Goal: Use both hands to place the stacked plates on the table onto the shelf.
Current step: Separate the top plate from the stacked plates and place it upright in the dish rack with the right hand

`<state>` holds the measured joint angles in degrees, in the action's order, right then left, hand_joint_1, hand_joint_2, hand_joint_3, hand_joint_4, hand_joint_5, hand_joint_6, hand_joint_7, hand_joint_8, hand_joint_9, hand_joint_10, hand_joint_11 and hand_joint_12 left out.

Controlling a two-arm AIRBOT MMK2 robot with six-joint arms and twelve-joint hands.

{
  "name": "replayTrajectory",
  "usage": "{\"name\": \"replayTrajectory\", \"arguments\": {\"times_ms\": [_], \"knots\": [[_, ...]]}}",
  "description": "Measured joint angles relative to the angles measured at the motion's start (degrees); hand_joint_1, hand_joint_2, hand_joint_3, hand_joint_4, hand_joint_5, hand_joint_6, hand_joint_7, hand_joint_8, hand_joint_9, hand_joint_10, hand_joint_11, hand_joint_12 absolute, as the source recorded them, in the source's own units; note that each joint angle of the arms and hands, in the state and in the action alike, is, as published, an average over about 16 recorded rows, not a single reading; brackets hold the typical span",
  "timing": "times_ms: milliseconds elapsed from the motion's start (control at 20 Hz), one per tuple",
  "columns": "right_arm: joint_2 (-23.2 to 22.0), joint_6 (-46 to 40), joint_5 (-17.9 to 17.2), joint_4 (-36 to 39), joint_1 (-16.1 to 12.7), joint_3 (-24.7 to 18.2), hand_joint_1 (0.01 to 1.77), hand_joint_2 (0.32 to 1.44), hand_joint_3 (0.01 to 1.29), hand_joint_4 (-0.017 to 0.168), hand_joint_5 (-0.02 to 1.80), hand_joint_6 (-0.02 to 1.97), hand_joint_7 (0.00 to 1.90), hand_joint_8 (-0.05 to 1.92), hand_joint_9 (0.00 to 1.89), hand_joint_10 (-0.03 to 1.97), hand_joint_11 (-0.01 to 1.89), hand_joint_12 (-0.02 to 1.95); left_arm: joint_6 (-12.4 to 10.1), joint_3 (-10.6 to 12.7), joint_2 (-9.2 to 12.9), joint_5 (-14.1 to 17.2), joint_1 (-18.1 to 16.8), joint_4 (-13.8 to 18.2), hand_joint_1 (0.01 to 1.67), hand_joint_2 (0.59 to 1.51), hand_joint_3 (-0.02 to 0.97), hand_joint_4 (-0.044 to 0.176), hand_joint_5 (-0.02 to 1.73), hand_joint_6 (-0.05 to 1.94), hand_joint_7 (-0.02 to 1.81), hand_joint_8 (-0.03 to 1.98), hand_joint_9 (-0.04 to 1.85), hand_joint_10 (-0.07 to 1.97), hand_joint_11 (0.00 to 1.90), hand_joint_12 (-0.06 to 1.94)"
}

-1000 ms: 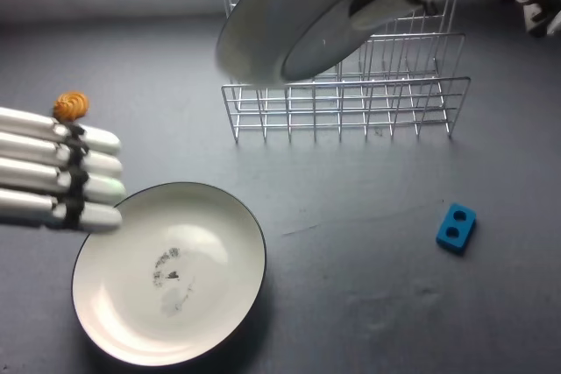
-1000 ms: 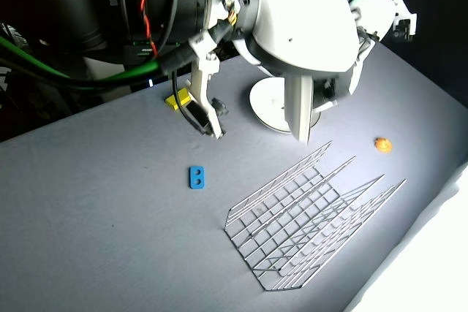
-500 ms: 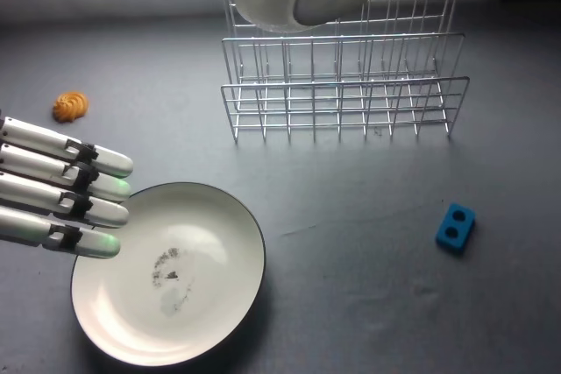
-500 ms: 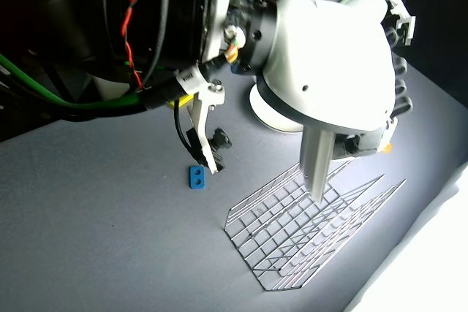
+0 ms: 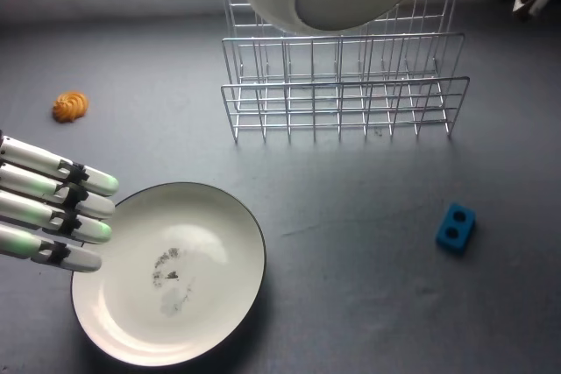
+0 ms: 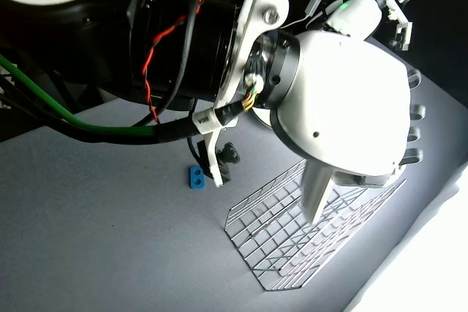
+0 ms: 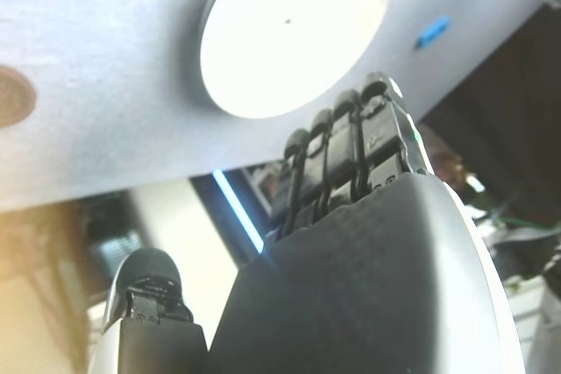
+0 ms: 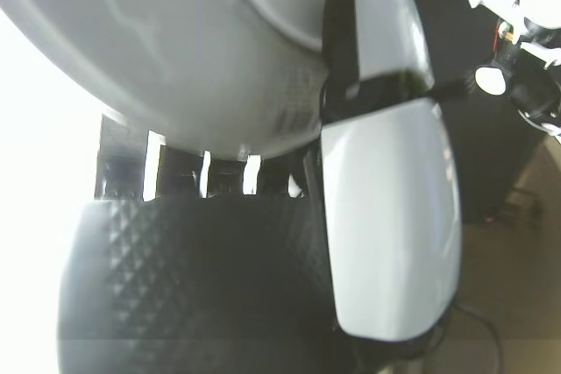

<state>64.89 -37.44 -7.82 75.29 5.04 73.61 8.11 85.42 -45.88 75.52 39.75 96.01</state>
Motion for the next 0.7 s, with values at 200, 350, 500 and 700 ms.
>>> {"name": "replayTrajectory", "arguments": {"times_ms": [200,350,500,700], "knots": [[0.1,-3.2,1.7,-0.2,0.4,0.3,1.23,0.97,0.01,0.025,1.02,0.9,1.11,0.78,1.33,0.0,0.9,1.06,0.0,0.2,0.0,-1.3,0.4,1.0,0.02,1.087,0.012,0.0,0.02,0.0,0.02,-0.01,0.01,0.01,0.01,-0.01],[0.3,-5.0,2.7,-0.3,0.7,0.8,1.23,0.97,0.01,0.024,1.01,0.89,1.11,0.78,1.33,0.0,0.9,1.05,0.0,0.3,0.0,-1.6,0.7,1.5,0.02,1.088,0.012,0.0,0.02,0.0,0.02,-0.01,0.02,0.01,0.01,-0.01],[0.6,-5.9,3.5,-0.4,1.0,1.4,1.23,0.97,0.01,0.023,1.01,0.89,1.11,0.77,1.33,0.0,0.9,1.04,0.0,0.3,0.0,-1.7,1.1,2.0,0.02,1.088,0.012,0.0,0.02,0.0,0.02,-0.01,0.02,0.01,0.01,-0.01],[1.3,-6.8,4.1,-0.5,1.6,2.5,1.23,0.97,0.01,0.022,1.01,0.9,1.11,0.78,1.32,0.0,0.9,1.04,0.0,0.2,0.0,-1.3,1.5,2.3,0.02,1.089,0.012,0.0,0.02,0.0,0.02,-0.01,0.02,0.01,0.01,-0.01]]}}
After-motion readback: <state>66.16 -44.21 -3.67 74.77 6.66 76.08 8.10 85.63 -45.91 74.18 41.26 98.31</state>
